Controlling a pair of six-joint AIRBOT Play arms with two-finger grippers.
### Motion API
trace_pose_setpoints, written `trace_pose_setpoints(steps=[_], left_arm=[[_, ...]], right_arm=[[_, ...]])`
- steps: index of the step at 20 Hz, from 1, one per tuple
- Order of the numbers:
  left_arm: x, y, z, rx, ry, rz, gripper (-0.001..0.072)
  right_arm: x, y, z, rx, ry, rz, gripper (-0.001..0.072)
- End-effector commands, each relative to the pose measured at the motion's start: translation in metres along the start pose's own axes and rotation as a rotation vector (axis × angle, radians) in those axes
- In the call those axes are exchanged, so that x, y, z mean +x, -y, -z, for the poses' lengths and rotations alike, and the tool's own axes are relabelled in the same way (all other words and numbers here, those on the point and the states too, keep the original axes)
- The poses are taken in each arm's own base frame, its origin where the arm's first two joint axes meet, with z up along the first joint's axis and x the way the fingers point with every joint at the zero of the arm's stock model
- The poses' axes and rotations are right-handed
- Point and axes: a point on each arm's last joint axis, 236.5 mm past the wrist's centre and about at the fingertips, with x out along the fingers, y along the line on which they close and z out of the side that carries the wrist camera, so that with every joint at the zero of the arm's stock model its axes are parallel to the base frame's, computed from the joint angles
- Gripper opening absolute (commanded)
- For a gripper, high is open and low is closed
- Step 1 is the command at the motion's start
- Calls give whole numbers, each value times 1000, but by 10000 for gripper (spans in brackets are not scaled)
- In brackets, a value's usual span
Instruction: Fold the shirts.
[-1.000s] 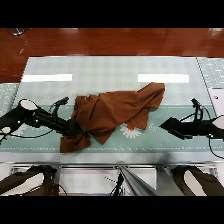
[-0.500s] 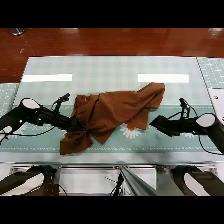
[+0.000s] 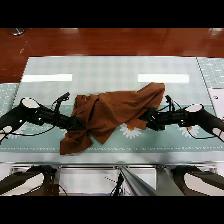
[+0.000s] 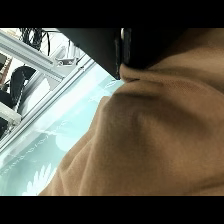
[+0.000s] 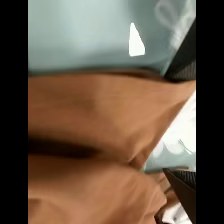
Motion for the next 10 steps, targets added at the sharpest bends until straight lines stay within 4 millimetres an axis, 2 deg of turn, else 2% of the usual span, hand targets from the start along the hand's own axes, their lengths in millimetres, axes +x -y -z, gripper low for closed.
trace_pose_setpoints(steps=[1, 2, 3, 5, 7, 8, 9, 10], left_arm=[[0, 0, -1, 0, 2, -1, 25], [0, 0, -1, 0, 2, -1, 26], [0, 0, -1, 0, 4, -2, 26], [0, -2, -4, 0, 14, -8, 26], [0, -2, -4, 0, 18, -10, 25], [0, -2, -4, 0, 17, -10, 25], [0, -2, -4, 0, 17, -9, 25], [0, -2, -4, 0, 17, -9, 26]], right_arm=[[6, -2, -9, -2, -19, -8, 616], [7, -4, -9, -6, -21, -7, 596], [9, -5, -7, -21, -30, 0, 542], [20, -8, 1, -51, -48, 19, 513], [29, -8, 10, -57, -78, 35, 376], [31, -9, 13, -80, -94, 47, 138], [31, -12, 13, -116, -99, 55, 24], [27, -21, 11, -152, -110, 50, 24]])
